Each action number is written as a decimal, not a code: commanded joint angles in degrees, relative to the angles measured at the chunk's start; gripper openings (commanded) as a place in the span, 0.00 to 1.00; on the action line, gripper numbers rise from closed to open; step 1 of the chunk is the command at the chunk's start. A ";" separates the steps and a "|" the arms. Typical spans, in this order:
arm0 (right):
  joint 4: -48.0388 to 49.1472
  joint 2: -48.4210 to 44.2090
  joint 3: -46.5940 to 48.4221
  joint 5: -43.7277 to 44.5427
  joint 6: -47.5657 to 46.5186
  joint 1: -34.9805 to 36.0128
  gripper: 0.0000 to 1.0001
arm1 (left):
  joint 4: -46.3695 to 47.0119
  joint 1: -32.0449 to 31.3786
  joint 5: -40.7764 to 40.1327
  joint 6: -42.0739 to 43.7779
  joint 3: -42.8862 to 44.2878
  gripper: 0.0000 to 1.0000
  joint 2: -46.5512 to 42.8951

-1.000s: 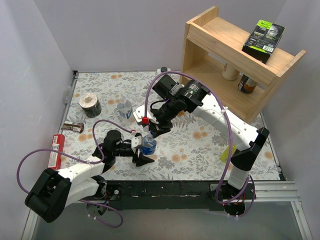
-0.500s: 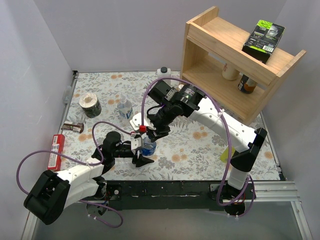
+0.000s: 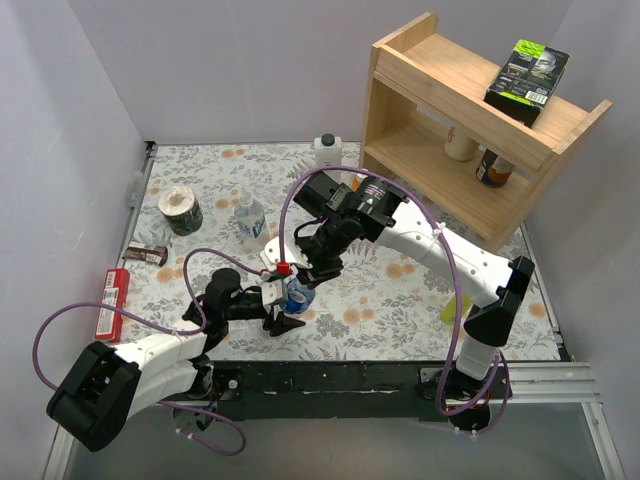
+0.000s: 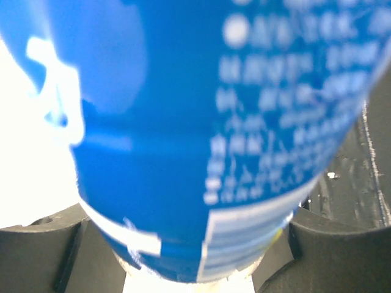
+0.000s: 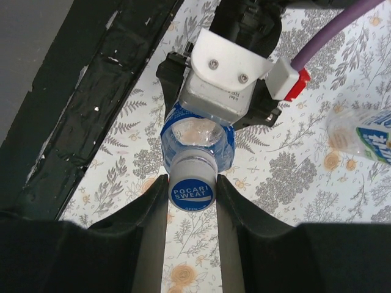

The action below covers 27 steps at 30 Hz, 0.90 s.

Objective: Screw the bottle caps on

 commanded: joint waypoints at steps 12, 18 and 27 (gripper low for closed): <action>-1.78 8.29 5.81 3.17 21.88 0.33 0.18 | 10.52 -1.32 -3.25 -1.66 -1.04 0.00 1.30; -1.61 11.11 7.39 3.79 28.59 0.42 0.13 | 14.65 -1.32 -3.33 -1.92 -2.80 0.00 5.16; -0.82 11.81 7.22 5.37 29.56 0.68 0.12 | 21.69 -1.32 -5.27 -6.58 -4.12 0.04 9.82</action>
